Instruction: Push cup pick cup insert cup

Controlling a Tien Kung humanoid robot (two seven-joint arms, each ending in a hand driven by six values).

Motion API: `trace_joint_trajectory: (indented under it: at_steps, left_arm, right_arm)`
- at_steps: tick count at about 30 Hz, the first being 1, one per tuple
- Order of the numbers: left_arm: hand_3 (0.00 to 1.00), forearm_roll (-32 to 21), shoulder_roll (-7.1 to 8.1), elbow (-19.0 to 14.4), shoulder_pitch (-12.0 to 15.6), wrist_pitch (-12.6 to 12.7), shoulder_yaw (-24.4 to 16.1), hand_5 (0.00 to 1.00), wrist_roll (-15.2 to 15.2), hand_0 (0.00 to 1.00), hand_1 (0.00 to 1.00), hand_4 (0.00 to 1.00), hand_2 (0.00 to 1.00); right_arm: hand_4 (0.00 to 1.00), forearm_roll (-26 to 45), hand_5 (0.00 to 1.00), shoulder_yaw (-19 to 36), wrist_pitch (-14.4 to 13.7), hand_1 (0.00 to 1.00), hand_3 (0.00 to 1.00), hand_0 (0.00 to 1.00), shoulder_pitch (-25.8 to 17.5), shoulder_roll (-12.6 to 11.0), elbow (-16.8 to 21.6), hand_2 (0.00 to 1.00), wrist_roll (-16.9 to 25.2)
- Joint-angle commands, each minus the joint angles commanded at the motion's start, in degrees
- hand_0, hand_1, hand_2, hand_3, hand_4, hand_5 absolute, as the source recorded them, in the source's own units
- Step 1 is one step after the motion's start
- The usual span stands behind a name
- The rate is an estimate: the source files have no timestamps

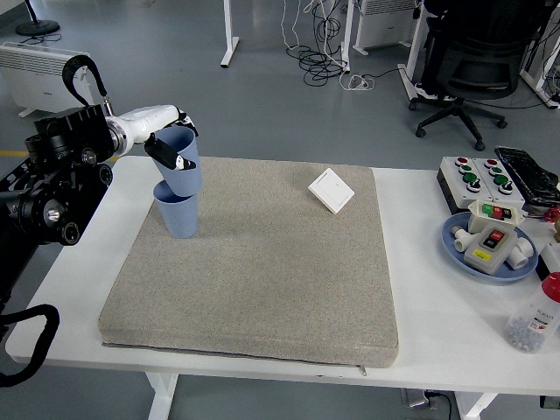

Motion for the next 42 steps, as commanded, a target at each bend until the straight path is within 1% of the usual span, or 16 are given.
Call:
trace_joint_trajectory:
  at_steps: [5,15,21,27,33,42]
  left_arm:
    - [0.380,0.0,0.08,0.6,-0.1,0.3,0.0,0.002,-0.2,0.445,0.438,0.352,0.436]
    - [0.379,0.0,0.25,1.4,-0.9,0.7,3.3,0.002,-0.7,0.444,0.438,0.351,0.435]
    - [0.379,0.0,0.38,2.1,-1.1,1.2,4.4,0.002,-1.0,0.444,0.438,0.352,0.435]
    - [0.378,0.0,0.49,2.0,-1.4,1.5,4.5,0.002,-1.1,0.444,0.439,0.350,0.435]
    - [0.376,0.0,0.91,2.1,-1.8,1.5,4.0,0.002,-1.1,0.445,0.438,0.347,0.434]
    - [0.377,0.0,1.36,3.4,-1.8,1.6,3.8,0.002,-1.2,0.444,0.438,0.349,0.434]
  right_arm:
    - [0.128,0.1,0.472,-0.1,0.0,0.679,0.567,0.773,0.0,0.0,0.0,0.673,0.0]
    - [0.127,-0.1,0.473,-0.1,0.0,0.679,0.567,0.772,0.1,0.0,0.0,0.673,0.0]
    - [0.128,0.0,0.472,-0.2,0.0,0.678,0.567,0.773,0.2,0.0,0.0,0.673,0.0]
    - [0.127,-0.3,0.471,-0.2,0.0,0.678,0.567,0.773,0.3,0.0,0.0,0.673,0.0]
    - [0.127,-0.4,0.471,-0.1,0.0,0.678,0.567,0.773,0.3,0.0,0.0,0.673,0.1]
    - [0.127,-0.6,0.471,0.0,0.0,0.678,0.566,0.773,0.3,0.1,0.0,0.673,0.0]
